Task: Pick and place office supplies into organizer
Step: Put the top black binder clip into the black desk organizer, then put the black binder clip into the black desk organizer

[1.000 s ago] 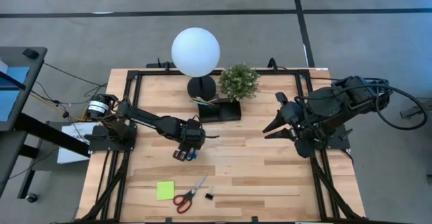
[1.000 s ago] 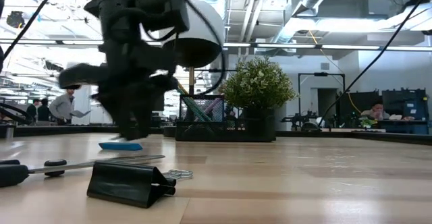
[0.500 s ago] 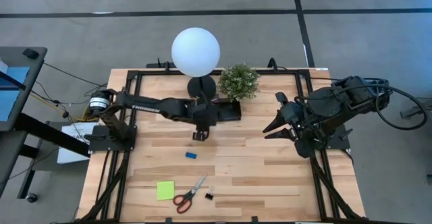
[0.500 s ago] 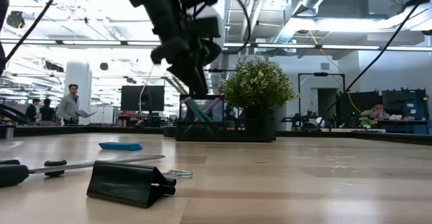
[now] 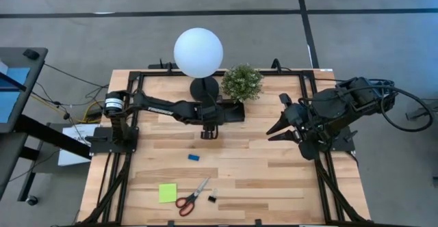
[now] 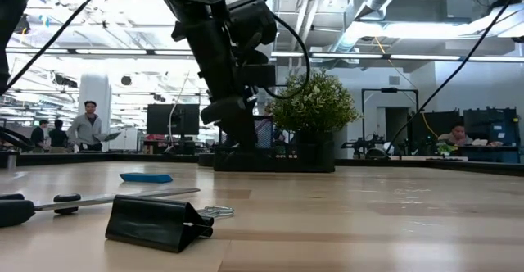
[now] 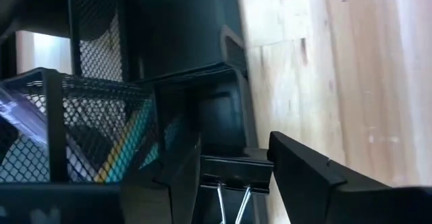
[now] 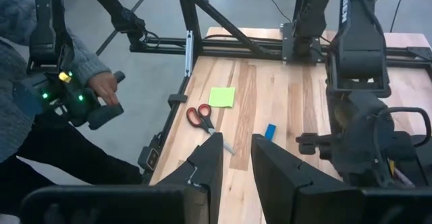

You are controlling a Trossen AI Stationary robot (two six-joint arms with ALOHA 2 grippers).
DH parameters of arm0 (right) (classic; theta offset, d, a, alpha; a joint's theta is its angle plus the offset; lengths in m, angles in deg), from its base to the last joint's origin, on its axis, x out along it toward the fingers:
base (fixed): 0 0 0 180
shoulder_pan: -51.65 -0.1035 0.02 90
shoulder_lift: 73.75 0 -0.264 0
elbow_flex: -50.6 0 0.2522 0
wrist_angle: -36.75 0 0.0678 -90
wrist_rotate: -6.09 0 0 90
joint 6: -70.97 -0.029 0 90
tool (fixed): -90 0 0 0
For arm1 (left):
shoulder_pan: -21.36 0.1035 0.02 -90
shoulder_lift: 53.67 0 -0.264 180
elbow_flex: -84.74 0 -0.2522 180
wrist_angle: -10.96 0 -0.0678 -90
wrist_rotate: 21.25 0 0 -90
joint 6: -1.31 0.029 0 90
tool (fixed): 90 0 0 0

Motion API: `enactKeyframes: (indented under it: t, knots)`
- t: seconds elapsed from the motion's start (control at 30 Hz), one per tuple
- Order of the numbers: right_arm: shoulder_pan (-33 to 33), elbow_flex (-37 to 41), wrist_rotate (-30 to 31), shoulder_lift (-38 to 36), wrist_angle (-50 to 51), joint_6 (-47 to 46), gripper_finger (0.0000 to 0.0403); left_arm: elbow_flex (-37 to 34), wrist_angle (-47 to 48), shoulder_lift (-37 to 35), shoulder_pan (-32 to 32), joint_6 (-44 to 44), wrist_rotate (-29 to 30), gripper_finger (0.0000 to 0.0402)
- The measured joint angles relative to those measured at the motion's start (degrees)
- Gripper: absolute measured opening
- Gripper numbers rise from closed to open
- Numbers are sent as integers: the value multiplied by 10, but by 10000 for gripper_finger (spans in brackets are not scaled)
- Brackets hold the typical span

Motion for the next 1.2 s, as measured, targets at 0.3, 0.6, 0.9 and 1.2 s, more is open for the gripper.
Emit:
enactKeyframes:
  t: [0.3,0.6,0.9,1.2]
  knots:
    - [0,0,0,0,1,0,71,4,1,-4,13,1,11,175]
    - [0,0,0,0,18,0,71,45,74,-4,-1,-23,-23,175]
    - [0,0,-1,0,31,0,71,198,269,-6,-72,-85,-242,176]
    - [0,0,-1,0,61,1,71,206,308,-1,-200,-453,-303,176]
